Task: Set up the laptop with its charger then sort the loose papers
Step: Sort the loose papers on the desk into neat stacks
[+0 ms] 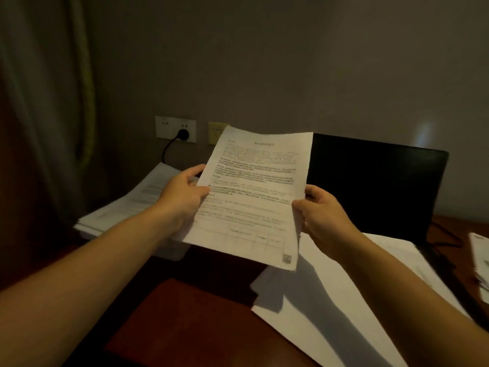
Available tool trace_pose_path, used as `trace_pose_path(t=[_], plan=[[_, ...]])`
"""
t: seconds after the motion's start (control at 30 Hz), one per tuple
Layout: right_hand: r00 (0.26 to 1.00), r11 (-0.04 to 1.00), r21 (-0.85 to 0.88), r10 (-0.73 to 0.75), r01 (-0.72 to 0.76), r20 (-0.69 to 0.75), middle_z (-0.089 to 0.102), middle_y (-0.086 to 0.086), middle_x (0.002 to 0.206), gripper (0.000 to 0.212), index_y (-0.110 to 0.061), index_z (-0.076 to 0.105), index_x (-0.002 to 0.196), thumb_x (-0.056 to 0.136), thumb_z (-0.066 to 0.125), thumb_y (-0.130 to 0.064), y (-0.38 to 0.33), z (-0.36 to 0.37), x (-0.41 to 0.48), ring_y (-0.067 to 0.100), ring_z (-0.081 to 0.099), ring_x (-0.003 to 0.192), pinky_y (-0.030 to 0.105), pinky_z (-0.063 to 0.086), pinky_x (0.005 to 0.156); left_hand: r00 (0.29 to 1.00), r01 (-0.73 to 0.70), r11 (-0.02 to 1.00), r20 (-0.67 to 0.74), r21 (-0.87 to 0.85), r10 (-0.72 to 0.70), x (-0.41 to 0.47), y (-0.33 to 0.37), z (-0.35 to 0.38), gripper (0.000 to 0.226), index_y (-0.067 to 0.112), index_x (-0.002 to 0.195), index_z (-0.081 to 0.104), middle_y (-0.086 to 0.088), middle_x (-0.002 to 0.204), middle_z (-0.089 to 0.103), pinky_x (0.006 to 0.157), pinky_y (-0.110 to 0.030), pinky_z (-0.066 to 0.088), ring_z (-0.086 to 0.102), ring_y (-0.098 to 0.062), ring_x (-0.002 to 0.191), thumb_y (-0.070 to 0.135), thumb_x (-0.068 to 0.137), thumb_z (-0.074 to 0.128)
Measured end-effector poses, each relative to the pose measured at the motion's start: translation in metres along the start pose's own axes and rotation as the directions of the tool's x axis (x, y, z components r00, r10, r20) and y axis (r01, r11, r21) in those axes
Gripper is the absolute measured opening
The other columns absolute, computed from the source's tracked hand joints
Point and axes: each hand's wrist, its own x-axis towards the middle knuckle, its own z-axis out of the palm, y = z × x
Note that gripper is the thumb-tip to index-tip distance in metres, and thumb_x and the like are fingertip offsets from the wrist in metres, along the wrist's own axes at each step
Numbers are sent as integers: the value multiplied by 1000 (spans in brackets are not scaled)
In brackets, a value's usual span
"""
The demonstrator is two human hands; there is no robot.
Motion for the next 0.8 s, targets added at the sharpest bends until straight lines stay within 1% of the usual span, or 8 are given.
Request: trace_pose_path(t=[0.13,0.23,0.3,0.37,0.47,0.57,0.67,0.8], plan=[[987,996,29,79,-84,139,72,-1,110,28,-23,62,102,100,50,2,0,52,22,20,72,95,34,62,67,994,33,990,-110,135,-18,26,-10,-54,53,28,143,51,3,107,67,48,-17,50,66,-8,79,5,97,60],[976,994,9,108,-112,191,73,2,109,25,-17,62,98,97,53,6,1,88,35,20,73,92,29,61,63,986,51,977,-167,208,-16,46,-22,-91,55,25,144,51,-3,121,67,57,-21,55,68,-15,88,1,96,61],[977,992,-7,126,-127,172,73,3,102,23,-14,60,111,96,59,3,3,111,44,19,74,85,32,63,66,982,56,963,-188,264,-6,56,-33,-112,57,26,145,50,-2,113,68,68,-27,57,68,-20,95,0,95,61],[980,990,18,135,-139,145,72,6,108,49,-13,51,137,93,64,3,7,133,54,22,74,89,34,64,66,980,58,947,-198,316,6,66,-44,-127,53,25,142,53,-2,120,67,73,-26,57,67,-20,101,1,96,60],[990,995,-36,101,-98,99,63,11,127,66,-16,42,145,88,69,4,17,160,71,29,71,100,37,64,69,974,88,923,-227,374,-1,79,-59,-143,44,19,138,59,-3,135,61,63,-15,54,66,-15,100,1,98,56],[995,956,-294,11,20,104,68,5,106,38,-14,59,121,87,71,-4,28,176,85,18,70,84,35,64,69,973,99,873,-231,478,16,88,-71,-152,40,16,134,63,-5,138,59,93,-28,55,62,-22,116,2,97,56],[972,733,-658,-17,171,234,69,0,87,11,-20,66,99,91,69,-26,38,184,89,10,64,70,28,56,59,989,121,758,-147,641,-33,90,-82,-154,31,19,129,66,-4,142,57,100,-28,46,56,-23,125,12,101,53],[952,689,-688,-11,228,305,67,-2,85,12,-25,64,101,95,64,-35,41,180,87,8,59,63,20,42,50,994,111,621,-100,776,-54,87,-84,-150,31,24,128,67,-1,144,55,110,-36,41,52,-23,129,26,99,56]])
